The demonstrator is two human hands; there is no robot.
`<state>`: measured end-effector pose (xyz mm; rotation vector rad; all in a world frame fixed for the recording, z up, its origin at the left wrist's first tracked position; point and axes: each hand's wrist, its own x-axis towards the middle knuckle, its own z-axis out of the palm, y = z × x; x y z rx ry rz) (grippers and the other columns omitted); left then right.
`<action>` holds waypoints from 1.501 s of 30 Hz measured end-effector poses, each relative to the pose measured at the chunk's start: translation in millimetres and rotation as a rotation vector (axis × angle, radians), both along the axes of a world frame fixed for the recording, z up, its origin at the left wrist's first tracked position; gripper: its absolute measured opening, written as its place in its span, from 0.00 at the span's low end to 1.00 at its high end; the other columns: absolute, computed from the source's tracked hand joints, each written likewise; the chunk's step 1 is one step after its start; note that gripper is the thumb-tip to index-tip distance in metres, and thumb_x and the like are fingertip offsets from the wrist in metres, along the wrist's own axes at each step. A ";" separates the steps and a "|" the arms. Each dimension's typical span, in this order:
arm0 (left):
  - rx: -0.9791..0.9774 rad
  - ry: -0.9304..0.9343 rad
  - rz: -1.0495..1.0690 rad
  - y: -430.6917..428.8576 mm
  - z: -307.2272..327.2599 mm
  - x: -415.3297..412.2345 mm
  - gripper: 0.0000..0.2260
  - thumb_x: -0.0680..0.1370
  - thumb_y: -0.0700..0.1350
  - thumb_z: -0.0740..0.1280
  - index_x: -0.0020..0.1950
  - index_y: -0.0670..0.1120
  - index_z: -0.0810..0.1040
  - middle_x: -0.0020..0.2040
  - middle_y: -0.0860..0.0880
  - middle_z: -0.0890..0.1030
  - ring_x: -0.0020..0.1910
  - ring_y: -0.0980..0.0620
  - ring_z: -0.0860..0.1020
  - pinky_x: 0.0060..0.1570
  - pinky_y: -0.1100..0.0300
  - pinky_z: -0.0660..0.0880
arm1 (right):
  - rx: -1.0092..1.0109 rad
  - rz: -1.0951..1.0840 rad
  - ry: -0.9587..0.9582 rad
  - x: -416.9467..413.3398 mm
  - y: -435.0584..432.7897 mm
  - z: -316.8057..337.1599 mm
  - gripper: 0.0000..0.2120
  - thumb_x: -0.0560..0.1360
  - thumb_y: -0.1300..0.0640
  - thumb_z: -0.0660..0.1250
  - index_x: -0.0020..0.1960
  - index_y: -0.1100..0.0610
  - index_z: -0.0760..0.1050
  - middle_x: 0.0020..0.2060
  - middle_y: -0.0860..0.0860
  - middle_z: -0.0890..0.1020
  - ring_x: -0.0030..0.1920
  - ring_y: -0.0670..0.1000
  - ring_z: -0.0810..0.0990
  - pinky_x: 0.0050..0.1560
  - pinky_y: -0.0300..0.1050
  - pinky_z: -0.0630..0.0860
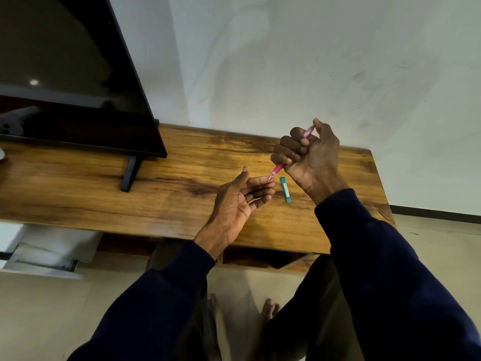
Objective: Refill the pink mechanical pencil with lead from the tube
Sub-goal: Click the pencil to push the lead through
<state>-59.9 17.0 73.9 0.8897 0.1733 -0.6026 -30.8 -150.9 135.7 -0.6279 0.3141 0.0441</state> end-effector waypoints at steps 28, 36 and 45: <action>0.038 0.022 -0.026 -1.2 6.4 -1.7 0.22 0.86 0.52 0.60 0.58 0.34 0.82 0.52 0.39 0.87 0.47 0.50 0.87 0.49 0.59 0.83 | -0.142 0.059 -0.056 3.1 -0.5 14.2 0.26 0.81 0.42 0.53 0.29 0.54 0.58 0.25 0.47 0.53 0.26 0.47 0.51 0.29 0.42 0.51; 0.038 0.032 -0.019 -1.8 5.6 -1.1 0.22 0.85 0.52 0.60 0.56 0.34 0.83 0.51 0.39 0.88 0.46 0.50 0.87 0.48 0.59 0.83 | -0.117 0.066 -0.066 3.7 -0.9 12.1 0.27 0.81 0.41 0.53 0.28 0.54 0.59 0.24 0.47 0.53 0.25 0.47 0.52 0.28 0.41 0.53; 0.058 0.021 -0.018 -1.5 3.7 -0.9 0.22 0.85 0.52 0.60 0.57 0.35 0.83 0.52 0.39 0.87 0.47 0.50 0.86 0.50 0.58 0.82 | -0.110 0.058 -0.059 3.7 0.2 11.7 0.27 0.81 0.41 0.53 0.28 0.54 0.59 0.25 0.47 0.53 0.25 0.47 0.51 0.28 0.40 0.52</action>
